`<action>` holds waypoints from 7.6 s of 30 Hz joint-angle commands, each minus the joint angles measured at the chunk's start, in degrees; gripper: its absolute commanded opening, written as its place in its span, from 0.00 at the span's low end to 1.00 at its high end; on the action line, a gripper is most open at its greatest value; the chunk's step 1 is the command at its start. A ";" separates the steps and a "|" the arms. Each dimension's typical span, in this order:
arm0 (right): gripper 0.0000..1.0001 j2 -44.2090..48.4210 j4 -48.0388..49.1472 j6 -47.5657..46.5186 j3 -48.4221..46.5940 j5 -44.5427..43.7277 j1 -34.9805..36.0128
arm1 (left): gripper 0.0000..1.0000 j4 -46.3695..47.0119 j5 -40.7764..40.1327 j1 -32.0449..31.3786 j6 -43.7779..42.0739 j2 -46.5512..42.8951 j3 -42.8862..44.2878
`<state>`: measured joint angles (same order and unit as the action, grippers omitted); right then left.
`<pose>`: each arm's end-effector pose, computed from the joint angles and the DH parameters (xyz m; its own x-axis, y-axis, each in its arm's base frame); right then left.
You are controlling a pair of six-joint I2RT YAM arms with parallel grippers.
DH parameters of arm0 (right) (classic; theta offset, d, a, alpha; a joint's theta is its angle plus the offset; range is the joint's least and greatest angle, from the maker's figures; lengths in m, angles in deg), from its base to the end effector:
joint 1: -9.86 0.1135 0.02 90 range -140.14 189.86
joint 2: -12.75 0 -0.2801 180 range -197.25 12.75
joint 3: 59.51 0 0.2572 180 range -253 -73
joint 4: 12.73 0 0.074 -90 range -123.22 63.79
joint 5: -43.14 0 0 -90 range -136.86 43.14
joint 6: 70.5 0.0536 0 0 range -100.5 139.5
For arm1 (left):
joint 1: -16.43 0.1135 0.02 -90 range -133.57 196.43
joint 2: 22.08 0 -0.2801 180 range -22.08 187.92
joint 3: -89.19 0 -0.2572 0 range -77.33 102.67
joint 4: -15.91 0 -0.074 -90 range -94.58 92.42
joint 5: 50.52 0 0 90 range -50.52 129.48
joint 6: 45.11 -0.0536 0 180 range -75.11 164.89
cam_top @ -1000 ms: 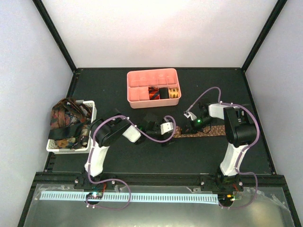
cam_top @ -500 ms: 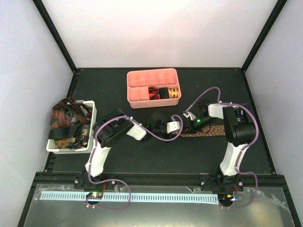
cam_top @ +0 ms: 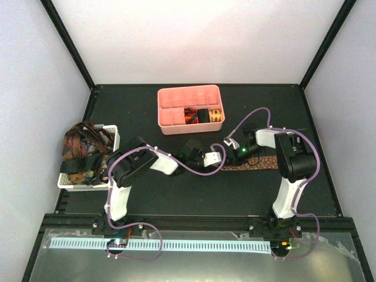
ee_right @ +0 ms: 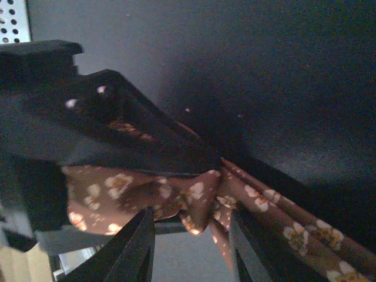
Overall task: Roll the ties
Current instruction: Roll the tie at the center of the board.
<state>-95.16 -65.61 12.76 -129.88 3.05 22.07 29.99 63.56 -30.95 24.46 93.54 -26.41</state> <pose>0.2936 0.1055 0.1148 -0.9553 -0.2840 -0.0825 -0.2445 0.6014 0.7606 0.2549 -0.3093 0.0913 -0.0717 0.5486 -0.8330 0.9787 0.2000 0.0474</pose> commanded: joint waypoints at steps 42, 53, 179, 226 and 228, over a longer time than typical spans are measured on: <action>0.02 -1.46 2.14 1.35 3.12 -4.05 -2.54 | 0.49 -10.14 3.73 3.84 0.36 -2.25 -2.08; 0.02 -2.35 3.28 1.92 3.19 -7.25 -2.38 | 0.85 16.24 10.13 4.40 4.93 -3.02 -10.96; 0.02 -1.13 -1.04 2.31 1.21 -9.08 -2.21 | 0.99 1.66 2.68 2.50 0.57 -5.38 -7.09; 0.02 -0.19 1.30 2.79 1.84 -3.38 -1.82 | 0.70 0.67 0.42 2.09 2.11 -0.88 -5.36; 0.02 -1.46 1.11 2.64 1.43 -4.35 -1.67 | 0.74 4.16 2.15 2.58 2.64 -2.56 -7.91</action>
<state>-93.98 -65.28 15.16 -127.83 2.74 20.38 33.86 65.04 -29.70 26.15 93.03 -29.32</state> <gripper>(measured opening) 0.049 0.707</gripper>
